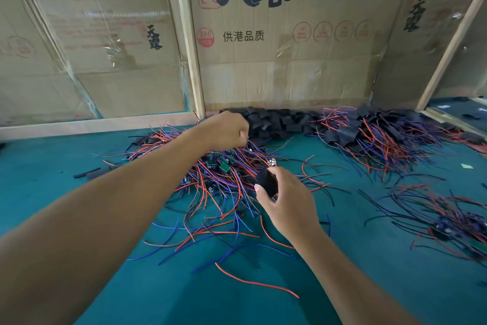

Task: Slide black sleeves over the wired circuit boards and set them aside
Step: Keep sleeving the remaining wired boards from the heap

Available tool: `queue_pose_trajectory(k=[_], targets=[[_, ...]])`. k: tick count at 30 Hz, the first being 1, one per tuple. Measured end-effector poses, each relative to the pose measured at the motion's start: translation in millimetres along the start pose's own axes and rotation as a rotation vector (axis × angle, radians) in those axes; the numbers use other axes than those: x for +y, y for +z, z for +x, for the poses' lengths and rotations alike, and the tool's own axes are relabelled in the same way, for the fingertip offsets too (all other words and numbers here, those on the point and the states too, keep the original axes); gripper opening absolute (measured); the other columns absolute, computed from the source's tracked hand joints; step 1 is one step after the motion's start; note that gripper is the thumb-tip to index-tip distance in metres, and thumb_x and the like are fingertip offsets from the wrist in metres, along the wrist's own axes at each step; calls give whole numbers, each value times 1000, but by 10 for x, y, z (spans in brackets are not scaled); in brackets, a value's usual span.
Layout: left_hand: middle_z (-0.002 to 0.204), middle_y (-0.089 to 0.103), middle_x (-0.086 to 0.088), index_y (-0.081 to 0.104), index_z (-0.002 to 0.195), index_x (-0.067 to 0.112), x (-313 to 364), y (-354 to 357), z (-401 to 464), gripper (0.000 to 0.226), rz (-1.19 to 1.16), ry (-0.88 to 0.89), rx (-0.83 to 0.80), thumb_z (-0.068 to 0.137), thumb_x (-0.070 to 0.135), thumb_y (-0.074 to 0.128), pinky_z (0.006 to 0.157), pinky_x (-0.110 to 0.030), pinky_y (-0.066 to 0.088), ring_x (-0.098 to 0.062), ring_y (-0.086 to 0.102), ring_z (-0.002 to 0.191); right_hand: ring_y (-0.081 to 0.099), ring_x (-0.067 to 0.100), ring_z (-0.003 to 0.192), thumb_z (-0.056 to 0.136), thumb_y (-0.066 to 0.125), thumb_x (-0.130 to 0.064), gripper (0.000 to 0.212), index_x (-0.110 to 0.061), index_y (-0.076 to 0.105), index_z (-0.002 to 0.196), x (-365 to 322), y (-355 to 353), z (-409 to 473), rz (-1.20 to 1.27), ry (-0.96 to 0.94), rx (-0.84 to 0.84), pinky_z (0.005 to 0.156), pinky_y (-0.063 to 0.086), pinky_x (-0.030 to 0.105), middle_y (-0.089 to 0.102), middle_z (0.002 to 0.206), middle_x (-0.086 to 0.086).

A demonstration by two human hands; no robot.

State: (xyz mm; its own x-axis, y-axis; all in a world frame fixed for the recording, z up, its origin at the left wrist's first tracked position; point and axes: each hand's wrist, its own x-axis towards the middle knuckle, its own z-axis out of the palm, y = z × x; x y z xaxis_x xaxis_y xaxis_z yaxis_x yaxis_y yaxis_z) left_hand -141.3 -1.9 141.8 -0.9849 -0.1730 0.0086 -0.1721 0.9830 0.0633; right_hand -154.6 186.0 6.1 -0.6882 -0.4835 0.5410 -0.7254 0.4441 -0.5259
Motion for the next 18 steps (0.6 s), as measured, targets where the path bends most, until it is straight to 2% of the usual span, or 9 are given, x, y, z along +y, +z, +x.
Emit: queue_pose_trajectory(k=[3, 8, 11, 13, 14, 16, 18], targets=[[100, 69, 1, 69, 94, 15, -275, 176, -69, 15, 93, -3, -29, 95, 28, 62, 90, -44, 51, -21, 64, 94, 63, 23, 92, 89, 68, -36, 33, -16, 62, 114, 35, 27, -12, -14, -12, 14, 75, 46, 32, 68, 101, -2], [95, 65, 5, 69, 95, 22, -542, 300, -105, 39, 118, 49, 34, 92, 59, 58, 87, -42, 50, -16, 60, 91, 60, 16, 91, 90, 63, -42, 32, -22, 60, 115, 123, -21, 7, 41, 38, 3, 73, 43, 29, 66, 100, -9], [107, 65, 3, 69, 109, 23, -610, 265, -137, 38, 326, 89, -66, 90, 56, 64, 93, -42, 46, -19, 59, 105, 60, 15, 91, 90, 64, -41, 32, -22, 60, 115, 139, -26, 28, 50, 42, 19, 71, 40, 28, 66, 99, -9], [112, 64, 2, 68, 114, 23, -594, 216, -165, 36, 369, 84, -54, 90, 50, 66, 98, -41, 43, -21, 57, 112, 60, 15, 91, 90, 64, -41, 32, -22, 60, 115, 135, -30, 20, 51, 48, 14, 73, 42, 29, 66, 100, -9], [114, 64, 2, 67, 114, 24, -564, 179, -192, 34, 332, 84, -19, 91, 49, 66, 100, -40, 41, -21, 56, 115, 61, 15, 92, 90, 64, -41, 31, -23, 60, 115, 136, -34, 19, 55, 53, 15, 73, 44, 30, 66, 100, -9], [116, 66, 2, 67, 106, 27, -479, 81, -293, 24, 113, 61, 86, 92, 46, 65, 98, -37, 42, -21, 56, 119, 61, 15, 91, 90, 65, -40, 30, -24, 60, 114, 151, -63, 38, 72, 60, 39, 75, 47, 31, 65, 99, -10], [112, 71, -1, 62, 91, 28, -384, -23, -448, 11, -193, 23, 197, 93, 38, 65, 87, -37, 51, -20, 67, 101, 60, 14, 89, 90, 65, -38, 28, -23, 61, 113, 198, -140, 88, 97, 82, 125, 76, 49, 32, 65, 99, -9]])
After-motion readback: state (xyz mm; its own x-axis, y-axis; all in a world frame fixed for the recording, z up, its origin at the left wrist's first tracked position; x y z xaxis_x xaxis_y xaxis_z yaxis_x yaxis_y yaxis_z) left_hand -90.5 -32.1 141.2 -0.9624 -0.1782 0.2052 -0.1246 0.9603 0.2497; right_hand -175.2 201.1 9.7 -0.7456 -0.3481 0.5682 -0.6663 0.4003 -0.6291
